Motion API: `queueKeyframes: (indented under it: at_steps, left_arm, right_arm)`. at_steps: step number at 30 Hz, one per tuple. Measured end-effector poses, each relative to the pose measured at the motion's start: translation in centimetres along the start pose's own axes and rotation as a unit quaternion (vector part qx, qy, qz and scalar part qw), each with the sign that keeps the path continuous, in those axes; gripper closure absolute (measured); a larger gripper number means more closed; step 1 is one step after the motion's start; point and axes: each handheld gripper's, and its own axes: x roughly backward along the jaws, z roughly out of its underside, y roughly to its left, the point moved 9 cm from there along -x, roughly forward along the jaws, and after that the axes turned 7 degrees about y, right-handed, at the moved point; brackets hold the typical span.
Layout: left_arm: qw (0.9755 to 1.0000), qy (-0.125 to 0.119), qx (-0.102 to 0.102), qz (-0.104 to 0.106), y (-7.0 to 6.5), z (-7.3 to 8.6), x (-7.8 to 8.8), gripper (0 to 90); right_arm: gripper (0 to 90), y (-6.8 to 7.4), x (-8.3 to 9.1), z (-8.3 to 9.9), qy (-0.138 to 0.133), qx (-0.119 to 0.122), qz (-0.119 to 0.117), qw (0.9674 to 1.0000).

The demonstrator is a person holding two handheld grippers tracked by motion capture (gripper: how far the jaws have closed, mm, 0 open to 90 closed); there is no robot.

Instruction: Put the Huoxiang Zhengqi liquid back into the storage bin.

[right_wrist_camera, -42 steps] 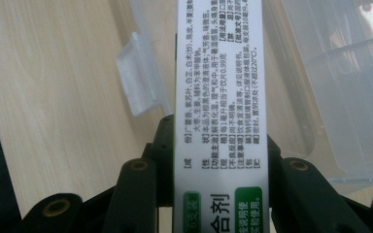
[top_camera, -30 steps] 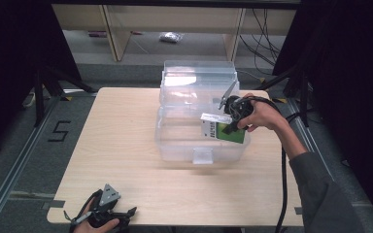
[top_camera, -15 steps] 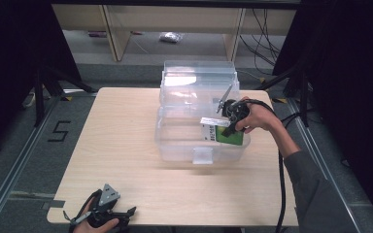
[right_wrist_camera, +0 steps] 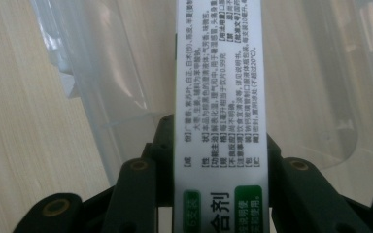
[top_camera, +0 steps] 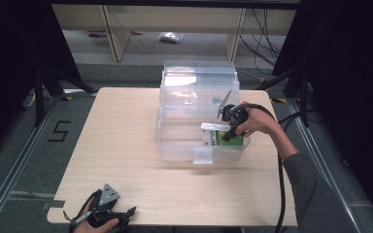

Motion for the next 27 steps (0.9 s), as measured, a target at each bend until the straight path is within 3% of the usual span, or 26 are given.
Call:
queueKeyframes:
  at_steps: [1, 4, 9, 13, 14, 18, 20, 25, 27]
  left_arm:
    - [1.0, 0.0, -0.001, 0.0, 0.0, 0.0, 0.0, 15.3]
    - [1.0, -0.002, 0.0, 0.001, 0.0, 0.0, 0.0, 15.3]
    - [1.0, -0.001, 0.0, 0.002, 0.0, 0.0, 0.0, 15.3]
    - [1.0, -0.004, 0.003, -0.007, 0.1, 0.0, -0.1, 15.3]
    - [1.0, 0.001, -0.004, -0.002, 0.1, 0.0, 0.1, 15.3]
    - [0.9999, -0.005, 0.005, -0.007, 0.0, 0.0, 0.0, 15.3]
    - [1.0, 0.002, -0.003, 0.004, 0.0, 0.0, 0.2, 15.3]
    - [1.0, -0.001, 0.0, -0.006, 0.1, 0.0, 0.1, 15.3]
    - [1.0, -0.001, -0.002, 0.0, 0.0, 0.0, 0.1, 15.3]
  right_arm:
    - [65.0, 0.1, -0.2, 0.0, 0.0, -0.001, -0.009, 1.0]
    - [64.9, -0.3, -0.8, 0.3, 0.01, 0.015, -0.001, 0.9998]
    - [64.7, -0.3, -1.2, 0.5, 0.021, 0.001, -0.005, 0.9998]
    - [64.5, -0.4, -1.5, 0.4, 0.023, 0.014, -0.004, 0.9996]
    - [64.5, -0.4, -1.5, 0.4, 0.026, 0.014, -0.004, 0.9995]
    - [64.4, -0.3, -1.6, 0.3, 0.029, 0.011, -0.003, 0.9995]
    - [64.3, -0.3, -1.6, 0.2, 0.031, 0.013, -0.004, 0.9994]
    - [63.6, -0.3, -1.5, 0.3, 0.029, 0.009, -0.003, 0.9995]
    - [63.1, -0.2, -1.5, 0.3, 0.032, 0.012, -0.003, 0.9994]
